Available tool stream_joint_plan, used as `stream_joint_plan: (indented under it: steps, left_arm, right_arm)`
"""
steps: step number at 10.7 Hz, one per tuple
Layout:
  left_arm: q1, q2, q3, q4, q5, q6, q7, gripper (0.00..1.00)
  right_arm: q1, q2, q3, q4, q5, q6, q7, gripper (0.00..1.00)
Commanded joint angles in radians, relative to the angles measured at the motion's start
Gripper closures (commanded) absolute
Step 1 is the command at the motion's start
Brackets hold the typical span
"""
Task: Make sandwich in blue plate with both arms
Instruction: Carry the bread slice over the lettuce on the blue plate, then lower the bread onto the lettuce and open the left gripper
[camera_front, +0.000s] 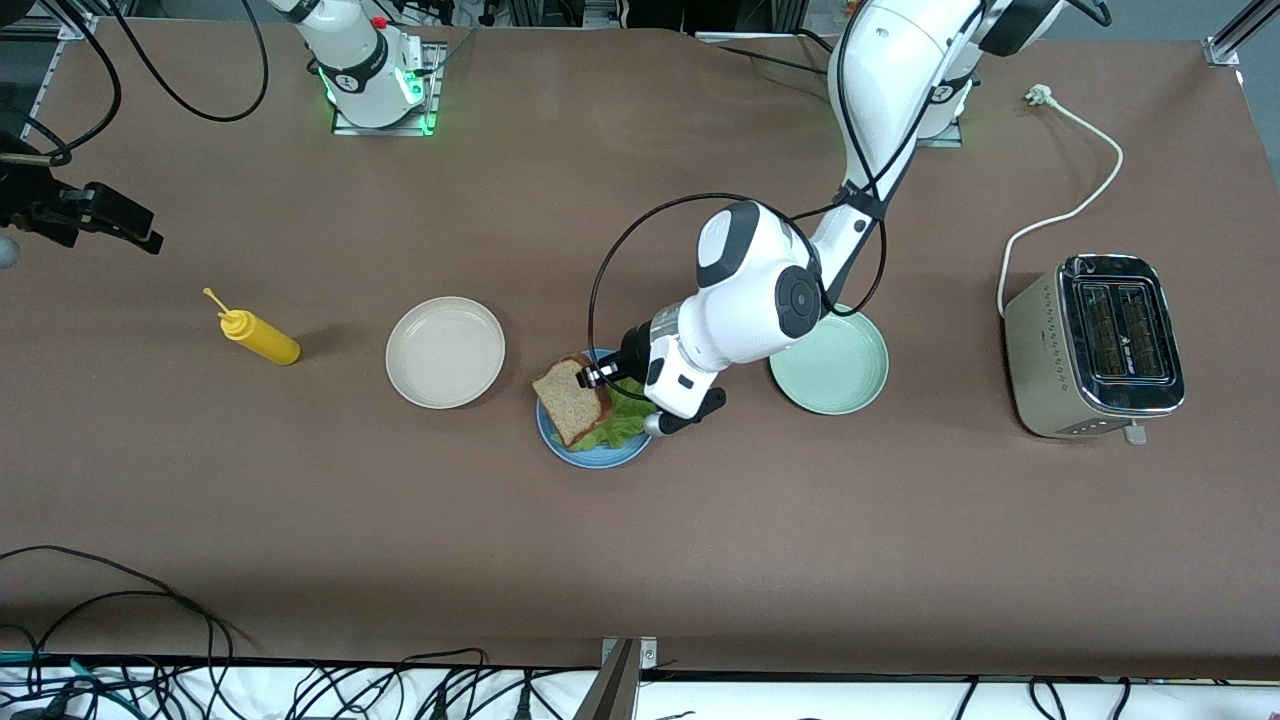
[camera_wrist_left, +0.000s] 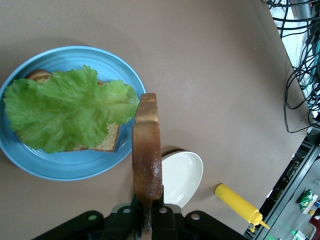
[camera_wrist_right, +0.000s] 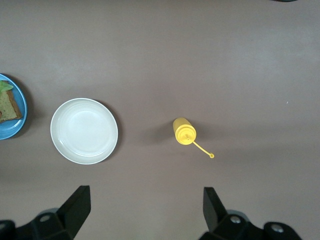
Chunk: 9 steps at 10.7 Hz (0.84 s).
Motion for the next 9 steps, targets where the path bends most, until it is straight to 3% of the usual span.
stream_joint_plan:
  steps: [1,9]
  left_arm:
    - [-0.017,0.046,0.018,0.038,-0.018,0.024,0.056,1.00]
    - [-0.010,0.095,0.018,0.029,-0.016,0.033,0.179,1.00]
  right_arm:
    - [0.006,0.004,-0.003,0.021,-0.018,-0.017,-0.008,0.00]
    - [0.006,0.004,-0.003,0.023,-0.018,-0.017,-0.008,0.00]
